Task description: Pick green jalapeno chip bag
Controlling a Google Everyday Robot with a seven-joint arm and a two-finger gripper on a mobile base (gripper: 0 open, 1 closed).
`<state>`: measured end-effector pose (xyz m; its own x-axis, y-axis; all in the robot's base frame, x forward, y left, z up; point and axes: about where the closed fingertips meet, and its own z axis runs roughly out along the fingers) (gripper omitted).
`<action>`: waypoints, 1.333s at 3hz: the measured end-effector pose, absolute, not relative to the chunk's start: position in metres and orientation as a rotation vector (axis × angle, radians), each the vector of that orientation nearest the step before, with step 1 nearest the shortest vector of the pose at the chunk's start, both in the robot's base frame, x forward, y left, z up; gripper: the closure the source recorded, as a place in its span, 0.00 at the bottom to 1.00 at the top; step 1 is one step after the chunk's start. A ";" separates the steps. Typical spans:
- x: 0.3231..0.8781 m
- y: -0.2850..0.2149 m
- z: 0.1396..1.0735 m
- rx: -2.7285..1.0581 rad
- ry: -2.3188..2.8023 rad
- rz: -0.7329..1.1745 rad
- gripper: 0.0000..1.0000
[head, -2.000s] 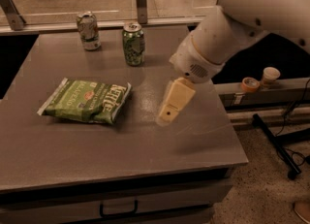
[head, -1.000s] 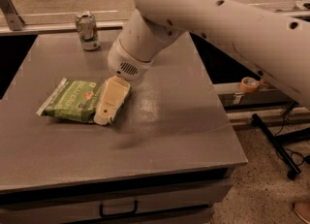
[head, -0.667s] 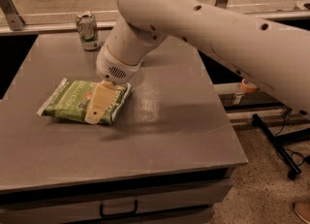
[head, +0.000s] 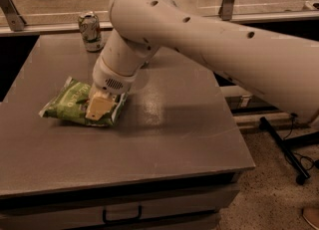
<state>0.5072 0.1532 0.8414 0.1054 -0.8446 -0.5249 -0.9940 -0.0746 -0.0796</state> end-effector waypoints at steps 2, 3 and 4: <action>0.507 0.153 0.849 -1.975 1.786 0.482 1.00; 0.507 0.153 0.853 -1.975 1.786 0.482 1.00; 0.507 0.153 0.853 -1.975 1.786 0.482 1.00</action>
Offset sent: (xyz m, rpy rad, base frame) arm -0.0076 -0.0163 0.0825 0.1404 -0.0873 0.0595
